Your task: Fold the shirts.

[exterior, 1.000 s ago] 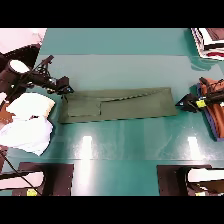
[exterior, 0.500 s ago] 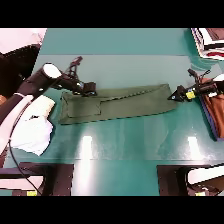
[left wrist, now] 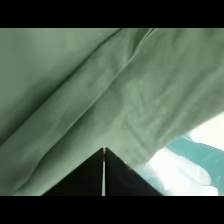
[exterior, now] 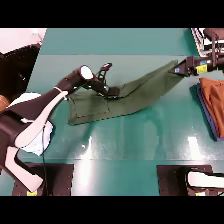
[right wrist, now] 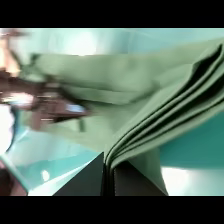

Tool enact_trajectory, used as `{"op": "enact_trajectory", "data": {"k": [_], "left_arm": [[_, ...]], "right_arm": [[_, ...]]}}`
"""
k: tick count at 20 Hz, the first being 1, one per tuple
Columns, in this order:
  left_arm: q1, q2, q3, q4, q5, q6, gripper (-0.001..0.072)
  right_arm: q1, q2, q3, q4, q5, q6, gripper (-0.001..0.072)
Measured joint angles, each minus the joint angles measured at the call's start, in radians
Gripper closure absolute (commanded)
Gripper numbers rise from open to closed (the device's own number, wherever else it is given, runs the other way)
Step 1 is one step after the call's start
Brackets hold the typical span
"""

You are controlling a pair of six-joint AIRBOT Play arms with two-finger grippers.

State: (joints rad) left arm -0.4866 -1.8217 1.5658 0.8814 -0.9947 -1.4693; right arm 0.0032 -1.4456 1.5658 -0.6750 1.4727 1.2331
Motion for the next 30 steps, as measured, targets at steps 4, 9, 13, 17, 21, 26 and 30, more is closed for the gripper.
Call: {"op": "enact_trajectory", "data": {"k": [4,9,13,17,21,26,30], "left_arm": [[-0.037,-0.071,0.061,0.000,-0.002,-0.017,0.0679],[-0.053,-0.106,0.083,0.000,0.011,-0.023,0.0680],[-0.006,-0.080,0.126,0.028,-0.040,-0.022,0.0679],[0.142,0.059,0.148,0.137,-0.147,0.002,0.0678],[0.344,0.250,0.154,0.205,-0.218,0.028,0.0678],[0.526,0.418,0.156,0.232,-0.241,0.035,0.0678],[0.568,0.463,0.156,0.235,-0.269,0.037,0.0678]], "right_arm": [[0.115,0.018,0.102,0.018,0.001,0.030,0.0700],[0.256,-0.011,0.200,0.025,-0.006,0.047,0.0700],[0.354,-0.044,0.254,0.027,-0.033,0.051,0.0700],[0.470,-0.098,0.305,0.029,-0.074,0.052,0.0697],[0.663,-0.232,0.380,0.031,-0.183,0.046,0.0205],[0.819,-0.401,0.469,0.027,-0.266,0.029,0.0212],[0.774,-0.382,0.348,-0.004,-0.210,0.023,0.0211]]}}
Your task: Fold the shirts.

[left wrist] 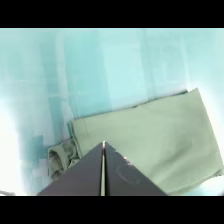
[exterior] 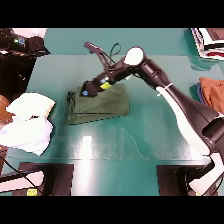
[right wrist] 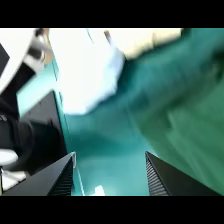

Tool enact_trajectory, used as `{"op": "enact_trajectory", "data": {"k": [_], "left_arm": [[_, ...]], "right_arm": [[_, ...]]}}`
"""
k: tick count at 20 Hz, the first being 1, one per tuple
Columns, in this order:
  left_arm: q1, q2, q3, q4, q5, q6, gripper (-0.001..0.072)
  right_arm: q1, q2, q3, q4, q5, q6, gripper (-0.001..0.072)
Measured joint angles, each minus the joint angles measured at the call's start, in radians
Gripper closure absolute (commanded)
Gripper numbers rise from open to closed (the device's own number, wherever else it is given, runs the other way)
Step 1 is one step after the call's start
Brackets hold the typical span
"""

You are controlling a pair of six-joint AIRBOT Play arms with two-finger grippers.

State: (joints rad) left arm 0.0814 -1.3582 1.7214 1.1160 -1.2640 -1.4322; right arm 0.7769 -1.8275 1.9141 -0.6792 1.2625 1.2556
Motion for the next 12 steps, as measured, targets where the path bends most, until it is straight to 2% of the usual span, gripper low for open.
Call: {"op": "enact_trajectory", "data": {"k": [4,5,6,7,12], "left_arm": [[0.013,0.013,0.000,-0.001,-0.024,0.000,0.0678],[0.014,0.014,0.000,-0.002,-0.027,0.000,0.0678],[0.015,0.015,0.000,-0.002,-0.031,0.000,0.0678],[0.016,0.016,0.000,-0.003,-0.031,0.000,0.0678],[0.017,0.016,0.000,-0.016,-0.032,0.000,0.0678]], "right_arm": [[-0.135,0.114,-0.236,-0.116,0.012,0.019,0.0204],[-0.181,0.144,-0.303,-0.139,-0.002,0.030,0.0173],[-0.224,0.168,-0.361,-0.155,-0.017,0.047,0.0098],[-0.265,0.186,-0.414,-0.166,-0.037,0.063,0.0077],[-0.383,0.158,-0.567,-0.150,-0.109,0.106,0.0078]]}}
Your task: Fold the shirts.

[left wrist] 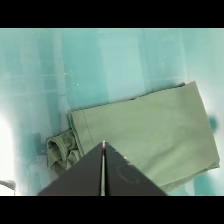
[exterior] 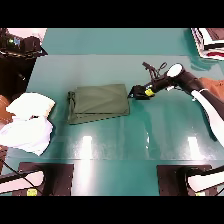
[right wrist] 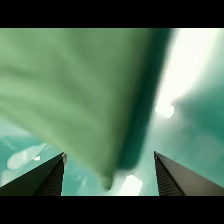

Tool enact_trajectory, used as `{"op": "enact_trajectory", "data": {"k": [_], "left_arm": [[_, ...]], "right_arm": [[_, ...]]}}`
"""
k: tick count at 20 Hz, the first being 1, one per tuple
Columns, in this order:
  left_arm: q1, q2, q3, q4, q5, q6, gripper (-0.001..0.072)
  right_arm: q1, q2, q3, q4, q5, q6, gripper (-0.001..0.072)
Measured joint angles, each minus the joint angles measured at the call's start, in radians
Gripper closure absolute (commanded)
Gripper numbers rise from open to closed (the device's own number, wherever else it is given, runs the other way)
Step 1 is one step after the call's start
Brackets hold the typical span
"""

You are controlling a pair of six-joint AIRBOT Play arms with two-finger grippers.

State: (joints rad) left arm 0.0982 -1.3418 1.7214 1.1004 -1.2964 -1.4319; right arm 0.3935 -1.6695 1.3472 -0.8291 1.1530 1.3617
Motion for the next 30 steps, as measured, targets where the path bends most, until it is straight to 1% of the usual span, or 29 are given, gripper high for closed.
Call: {"op": "enact_trajectory", "data": {"k": [4,5,7,9,13,15,18,21,26,30], "left_arm": [[0.001,0.000,0.000,-0.005,0.002,0.000,0.0678],[0.001,0.000,0.000,-0.006,0.002,0.000,0.0678],[0.001,0.000,0.000,-0.007,0.002,0.000,0.0679],[0.000,0.000,0.000,-0.010,0.002,0.000,0.0679],[-0.059,0.000,0.000,-0.001,0.006,0.000,0.0679],[-0.116,0.000,0.000,0.007,0.018,0.000,0.0679],[-0.208,0.000,0.000,0.013,0.030,0.000,0.0678],[-0.280,0.000,0.000,0.016,0.037,0.000,0.0679],[-0.361,0.000,0.000,0.017,0.057,0.000,0.0678],[-0.404,0.000,0.000,0.017,0.102,-0.003,0.0678]], "right_arm": [[0.016,-0.122,0.043,0.107,-0.018,-0.003,0.0092],[0.030,-0.157,0.072,0.141,-0.016,-0.005,0.0186],[0.059,-0.224,0.135,0.171,-0.009,-0.006,0.0399],[0.087,-0.274,0.202,0.172,-0.009,-0.009,0.0703],[0.098,-0.299,0.330,0.156,-0.005,-0.010,0.0699],[0.070,-0.272,0.383,0.126,0.002,-0.009,0.0699],[-0.028,-0.191,0.412,0.039,0.002,0.014,0.0698],[-0.196,-0.081,0.386,-0.022,0.005,0.033,0.0699],[-0.555,0.088,0.305,-0.054,-0.019,0.042,0.0698],[-0.806,0.145,0.281,-0.059,-0.031,0.043,0.0699]]}}
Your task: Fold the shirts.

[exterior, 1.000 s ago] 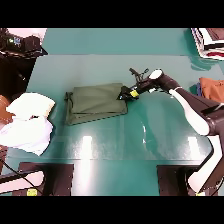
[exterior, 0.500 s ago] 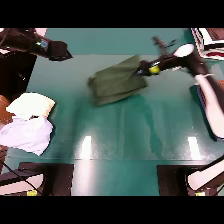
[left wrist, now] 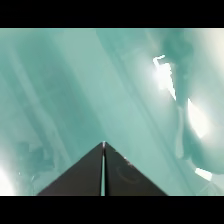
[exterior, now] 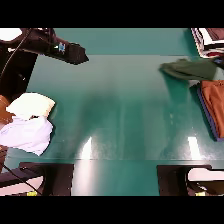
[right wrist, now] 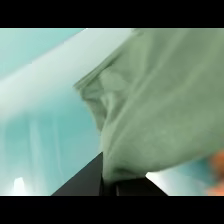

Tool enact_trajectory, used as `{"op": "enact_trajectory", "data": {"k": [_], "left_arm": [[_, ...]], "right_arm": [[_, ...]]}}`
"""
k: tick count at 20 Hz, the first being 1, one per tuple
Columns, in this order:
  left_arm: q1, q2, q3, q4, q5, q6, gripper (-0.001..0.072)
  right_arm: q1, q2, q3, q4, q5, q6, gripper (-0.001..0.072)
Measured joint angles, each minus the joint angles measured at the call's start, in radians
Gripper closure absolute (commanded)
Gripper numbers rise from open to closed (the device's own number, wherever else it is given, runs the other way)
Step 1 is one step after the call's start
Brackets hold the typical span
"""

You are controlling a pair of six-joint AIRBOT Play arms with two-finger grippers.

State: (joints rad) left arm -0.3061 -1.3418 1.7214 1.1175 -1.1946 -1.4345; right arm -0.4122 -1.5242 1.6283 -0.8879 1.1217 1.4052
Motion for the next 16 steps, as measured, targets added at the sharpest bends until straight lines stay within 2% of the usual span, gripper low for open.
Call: {"op": "enact_trajectory", "data": {"k": [4,9,16], "left_arm": [[-0.023,0.000,0.000,-0.003,0.035,-0.004,0.0678],[-0.030,-0.002,-0.002,-0.007,0.050,-0.006,0.0678],[-0.030,-0.002,-0.002,-0.007,0.051,-0.006,0.0678]], "right_arm": [[-0.144,0.016,-0.005,0.005,-0.024,0.000,0.0699],[-0.194,0.022,0.093,0.005,-0.024,0.001,0.0699],[-0.257,0.038,0.275,-0.003,0.153,0.010,0.0699]]}}
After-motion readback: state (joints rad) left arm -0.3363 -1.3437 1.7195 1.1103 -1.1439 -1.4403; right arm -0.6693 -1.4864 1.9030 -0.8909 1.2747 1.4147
